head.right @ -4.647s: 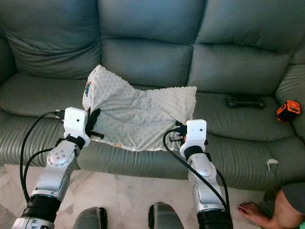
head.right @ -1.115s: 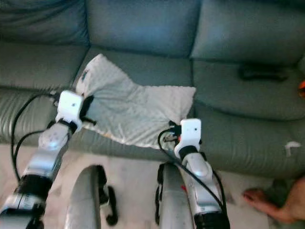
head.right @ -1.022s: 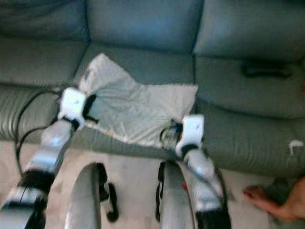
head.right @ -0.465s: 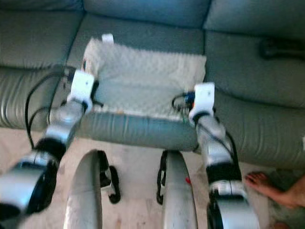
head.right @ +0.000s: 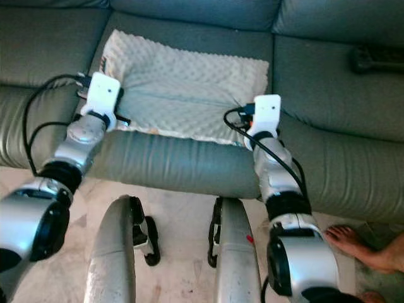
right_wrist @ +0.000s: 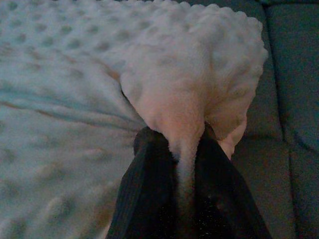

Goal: Move the pillow to the sofa

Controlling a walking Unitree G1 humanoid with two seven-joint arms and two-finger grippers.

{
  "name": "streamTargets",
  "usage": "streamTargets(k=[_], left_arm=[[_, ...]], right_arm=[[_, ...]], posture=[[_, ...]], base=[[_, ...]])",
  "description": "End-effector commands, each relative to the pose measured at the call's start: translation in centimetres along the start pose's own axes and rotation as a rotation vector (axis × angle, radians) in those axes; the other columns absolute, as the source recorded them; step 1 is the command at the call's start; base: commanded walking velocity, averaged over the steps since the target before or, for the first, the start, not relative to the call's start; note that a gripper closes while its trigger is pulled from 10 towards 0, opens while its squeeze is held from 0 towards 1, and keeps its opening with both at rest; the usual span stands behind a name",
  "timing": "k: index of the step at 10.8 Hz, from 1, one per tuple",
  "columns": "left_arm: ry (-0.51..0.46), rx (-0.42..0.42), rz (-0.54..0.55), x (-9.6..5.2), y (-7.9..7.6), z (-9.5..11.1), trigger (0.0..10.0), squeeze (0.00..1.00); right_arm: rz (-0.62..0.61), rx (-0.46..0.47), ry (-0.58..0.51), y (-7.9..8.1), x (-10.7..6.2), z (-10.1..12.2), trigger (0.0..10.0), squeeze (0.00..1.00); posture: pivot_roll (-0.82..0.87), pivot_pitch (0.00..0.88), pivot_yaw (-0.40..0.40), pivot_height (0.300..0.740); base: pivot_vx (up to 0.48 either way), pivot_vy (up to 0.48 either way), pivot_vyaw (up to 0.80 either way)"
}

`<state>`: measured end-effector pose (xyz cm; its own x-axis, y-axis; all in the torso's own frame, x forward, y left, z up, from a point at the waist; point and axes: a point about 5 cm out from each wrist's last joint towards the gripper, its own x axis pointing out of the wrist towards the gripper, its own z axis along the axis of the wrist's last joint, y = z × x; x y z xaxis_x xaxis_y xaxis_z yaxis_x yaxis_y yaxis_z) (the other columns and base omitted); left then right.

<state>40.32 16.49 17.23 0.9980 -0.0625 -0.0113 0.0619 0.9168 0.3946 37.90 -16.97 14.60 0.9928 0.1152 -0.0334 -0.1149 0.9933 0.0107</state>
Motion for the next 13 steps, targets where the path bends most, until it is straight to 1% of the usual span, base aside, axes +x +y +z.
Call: streamTargets(k=[1,2,3,5,7,9,10,11,13], left_arm=[[0.079,-0.004,0.142,-0.8,3.7,-2.2,10.0,0.00],[0.067,-0.008,0.111,-0.8,3.4,-2.2,10.0,1.00],[0.064,-0.016,0.092,-0.9,2.9,-2.3,10.0,1.00],[0.055,-0.008,0.067,-0.8,2.3,-2.1,10.0,1.00],[0.044,0.016,0.059,-0.6,2.2,-1.7,10.0,1.00],[0.023,0.039,0.054,-0.4,2.1,-1.2,10.0,1.00],[0.012,0.034,0.066,-0.3,2.2,-1.0,10.0,1.00],[-0.010,0.022,0.085,-0.3,2.3,-0.6,10.0,1.00],[-0.055,0.006,0.095,-0.3,2.5,-0.1,10.0,1.00]], right_arm=[[-0.162,0.049,0.041,-3.3,-1.2,-1.6,10.0,0.00],[-0.156,0.055,0.030,-3.0,-1.1,-1.6,10.0,1.00],[-0.161,0.053,0.017,-3.1,-1.1,-1.6,10.0,1.00],[-0.167,0.050,0.005,-3.5,-1.0,-1.2,10.0,1.00],[-0.167,0.049,-0.011,-3.3,-0.7,-0.8,10.0,1.00],[-0.157,0.064,-0.038,-2.9,-0.3,-0.2,10.0,1.00],[-0.147,0.084,-0.047,-2.5,-0.2,-0.2,10.0,1.00],[-0.132,0.087,-0.049,-1.8,-0.2,-0.4,10.0,1.00],[-0.124,0.099,-0.046,-1.2,-0.1,-0.7,10.0,1.00]], posture=[[-0.09,0.425,-0.006,0.616],[-0.09,0.418,-0.012,0.616],[-0.10,0.414,-0.013,0.616],[-0.10,0.405,-0.014,0.616],[-0.11,0.398,-0.021,0.616],[-0.11,0.379,-0.026,0.616],[-0.12,0.377,-0.026,0.616],[-0.12,0.367,-0.030,0.616],[-0.11,0.369,-0.030,0.616]], base=[[0.000,0.000,0.00],[0.000,0.000,0.00],[0.000,0.000,0.00],[0.000,0.000,0.00],[0.000,0.000,0.00],[0.000,0.000,0.00],[0.000,0.000,0.00],[0.000,0.000,0.00],[0.000,0.000,0.00]])
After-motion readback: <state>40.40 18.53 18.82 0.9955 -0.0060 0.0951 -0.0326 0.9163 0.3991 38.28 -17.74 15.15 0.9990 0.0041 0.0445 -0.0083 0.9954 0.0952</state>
